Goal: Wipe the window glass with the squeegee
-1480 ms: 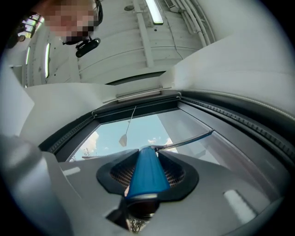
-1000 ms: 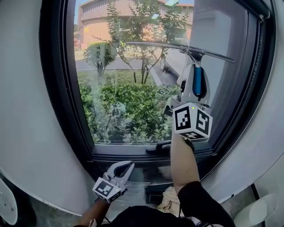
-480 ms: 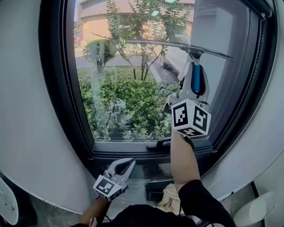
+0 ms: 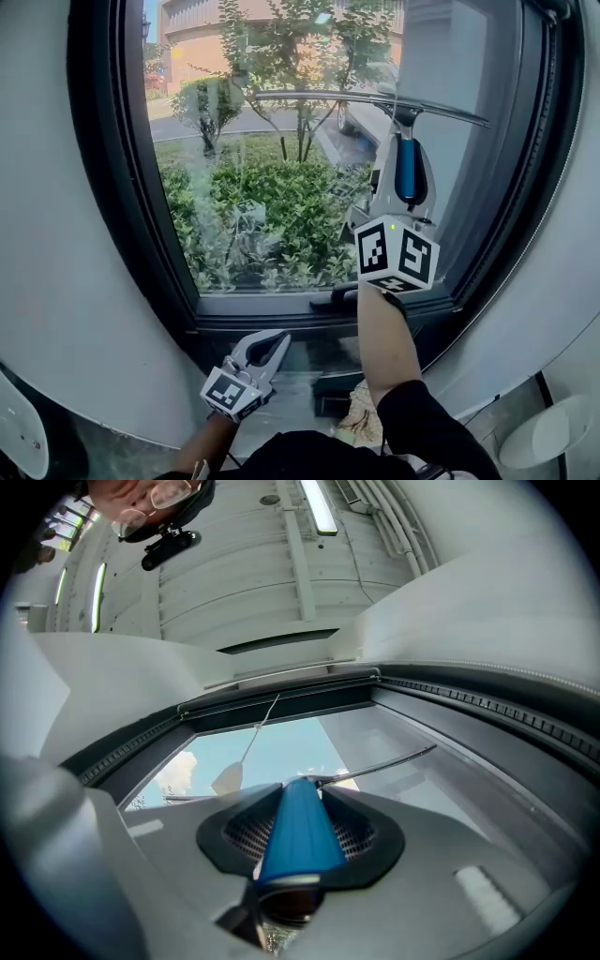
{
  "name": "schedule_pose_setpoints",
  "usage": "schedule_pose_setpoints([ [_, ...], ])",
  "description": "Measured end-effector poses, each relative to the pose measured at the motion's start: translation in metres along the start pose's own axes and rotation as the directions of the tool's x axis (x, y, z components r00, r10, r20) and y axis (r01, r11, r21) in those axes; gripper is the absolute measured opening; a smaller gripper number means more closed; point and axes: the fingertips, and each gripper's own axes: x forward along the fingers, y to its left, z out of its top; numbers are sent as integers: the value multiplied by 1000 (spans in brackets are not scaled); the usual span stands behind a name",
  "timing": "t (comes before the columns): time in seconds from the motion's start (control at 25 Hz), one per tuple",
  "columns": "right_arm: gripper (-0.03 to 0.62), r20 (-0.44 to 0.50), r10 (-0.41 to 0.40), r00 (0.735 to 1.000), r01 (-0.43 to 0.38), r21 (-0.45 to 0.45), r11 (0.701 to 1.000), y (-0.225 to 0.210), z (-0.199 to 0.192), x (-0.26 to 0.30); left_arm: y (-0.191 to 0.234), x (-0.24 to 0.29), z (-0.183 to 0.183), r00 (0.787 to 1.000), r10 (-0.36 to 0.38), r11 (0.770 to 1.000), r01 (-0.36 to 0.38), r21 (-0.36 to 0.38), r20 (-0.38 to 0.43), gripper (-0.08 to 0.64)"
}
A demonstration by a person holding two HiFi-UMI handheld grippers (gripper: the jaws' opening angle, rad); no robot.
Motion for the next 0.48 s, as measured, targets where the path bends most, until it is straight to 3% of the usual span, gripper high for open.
schedule_pose_setpoints([
  [0.48, 132, -11, -4, 1000, 4, -1, 1000, -3, -6, -13, 0, -7, -6, 1000, 17, 1000, -17, -6, -11, 2],
])
